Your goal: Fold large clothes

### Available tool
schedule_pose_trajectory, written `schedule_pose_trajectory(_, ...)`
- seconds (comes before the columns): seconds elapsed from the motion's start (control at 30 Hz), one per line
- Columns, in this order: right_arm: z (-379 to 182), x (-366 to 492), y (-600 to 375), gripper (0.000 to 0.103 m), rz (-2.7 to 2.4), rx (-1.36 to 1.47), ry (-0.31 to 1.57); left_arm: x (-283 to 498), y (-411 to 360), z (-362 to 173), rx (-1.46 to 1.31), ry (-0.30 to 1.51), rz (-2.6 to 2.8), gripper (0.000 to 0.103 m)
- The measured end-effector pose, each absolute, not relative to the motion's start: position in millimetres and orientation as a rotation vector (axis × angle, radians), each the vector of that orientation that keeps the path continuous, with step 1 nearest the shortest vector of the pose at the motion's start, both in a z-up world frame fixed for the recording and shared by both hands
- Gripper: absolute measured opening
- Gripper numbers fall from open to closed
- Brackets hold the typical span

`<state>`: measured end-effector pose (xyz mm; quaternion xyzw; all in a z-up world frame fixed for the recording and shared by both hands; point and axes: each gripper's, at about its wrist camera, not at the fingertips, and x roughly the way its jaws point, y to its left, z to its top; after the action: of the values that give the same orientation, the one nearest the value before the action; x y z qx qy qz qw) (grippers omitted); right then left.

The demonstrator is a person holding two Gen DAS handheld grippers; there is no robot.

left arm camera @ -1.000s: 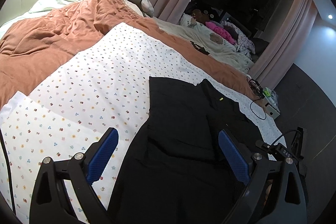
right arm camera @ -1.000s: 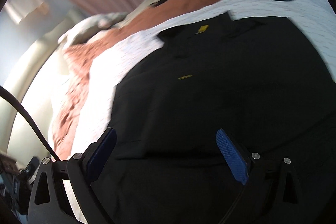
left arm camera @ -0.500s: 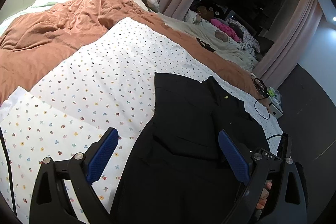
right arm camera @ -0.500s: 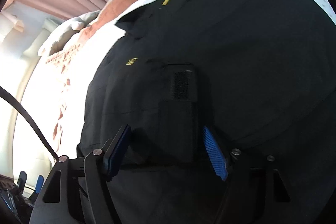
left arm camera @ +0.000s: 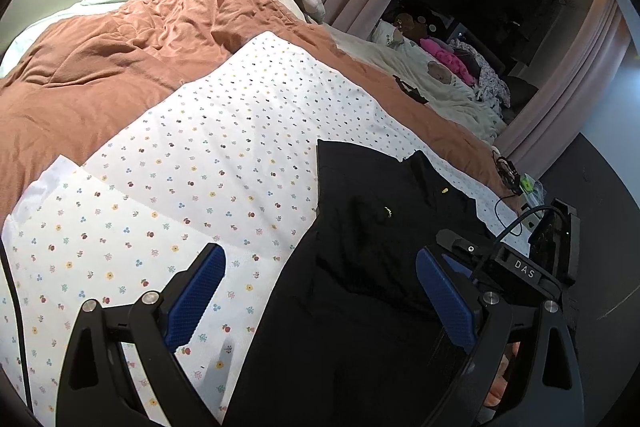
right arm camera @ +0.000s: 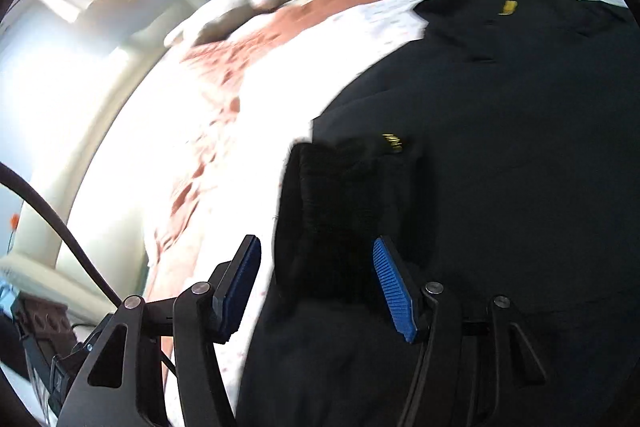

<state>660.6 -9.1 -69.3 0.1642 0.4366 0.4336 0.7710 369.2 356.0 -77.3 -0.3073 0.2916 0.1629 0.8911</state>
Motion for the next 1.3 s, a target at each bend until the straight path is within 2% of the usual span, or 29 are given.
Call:
schedule_pose_trajectory(0.27, -48, 629, -47, 0.066, 0.872, 0.297, 0.929, 350, 345, -57, -0.601, 0.6, 0.367, 0.098)
schedule_pose_trajectory(0.37, -35, 601, -66, 0.075, 0.843, 0.279, 0.92, 346, 338, -54, -0.577, 0.615, 0.362, 0.098)
schedule_pose_trajectory(0.4, -29, 593, -74, 0.081, 0.83, 0.269, 0.914, 344, 335, -51, -0.566, 0.617, 0.361, 0.098)
schedule_pose_trajectory(0.67, 19, 525, -167, 0.084, 0.72, 0.209, 0.812, 307, 299, -38, -0.532, 0.587, 0.352, 0.098)
schedule_pose_trajectory(0.8, 29, 495, -210, 0.103, 0.671, 0.208, 0.766, 286, 282, -31, -0.516, 0.569, 0.33, 0.098)
schedule_pose_trajectory(1.1, 34, 426, -286, 0.103, 0.588, 0.181, 0.668, 236, 248, -14, -0.426, 0.537, 0.343, 0.098)
schedule_pose_trajectory(1.3, 27, 381, -326, 0.103, 0.555, 0.148, 0.685, 205, 238, -19, -0.427, 0.554, 0.339, 0.098)
